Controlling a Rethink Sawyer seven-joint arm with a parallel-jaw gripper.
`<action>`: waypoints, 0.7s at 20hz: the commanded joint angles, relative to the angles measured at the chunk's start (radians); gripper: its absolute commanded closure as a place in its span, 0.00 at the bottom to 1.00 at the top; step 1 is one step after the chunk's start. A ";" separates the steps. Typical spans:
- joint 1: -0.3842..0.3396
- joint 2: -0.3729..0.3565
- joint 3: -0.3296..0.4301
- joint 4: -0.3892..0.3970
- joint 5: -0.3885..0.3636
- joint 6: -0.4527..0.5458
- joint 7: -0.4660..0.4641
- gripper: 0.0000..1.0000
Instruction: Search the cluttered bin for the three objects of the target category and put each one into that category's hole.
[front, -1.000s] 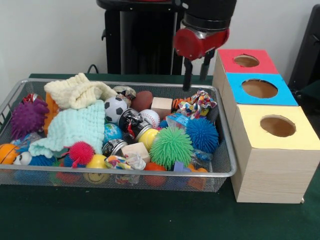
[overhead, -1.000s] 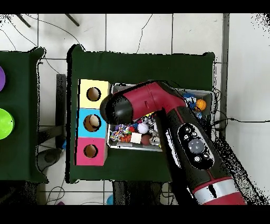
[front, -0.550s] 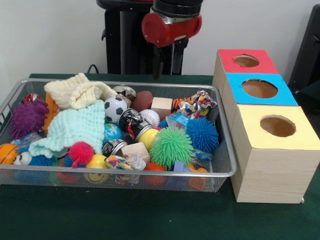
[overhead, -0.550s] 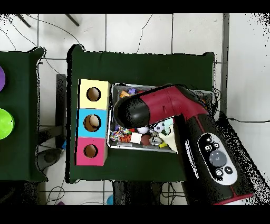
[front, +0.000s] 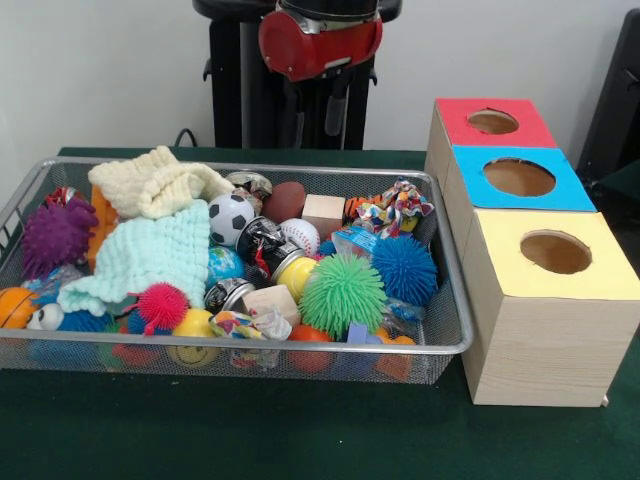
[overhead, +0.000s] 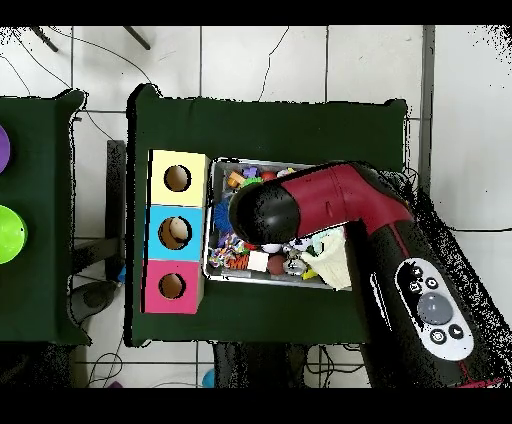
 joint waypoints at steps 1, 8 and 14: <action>-0.088 0.019 0.100 0.031 -0.051 0.161 -0.500 0.00; -0.124 0.087 0.085 0.032 -0.095 0.097 -0.479 0.00; -0.109 0.193 0.032 -0.036 -0.171 0.042 -0.463 0.00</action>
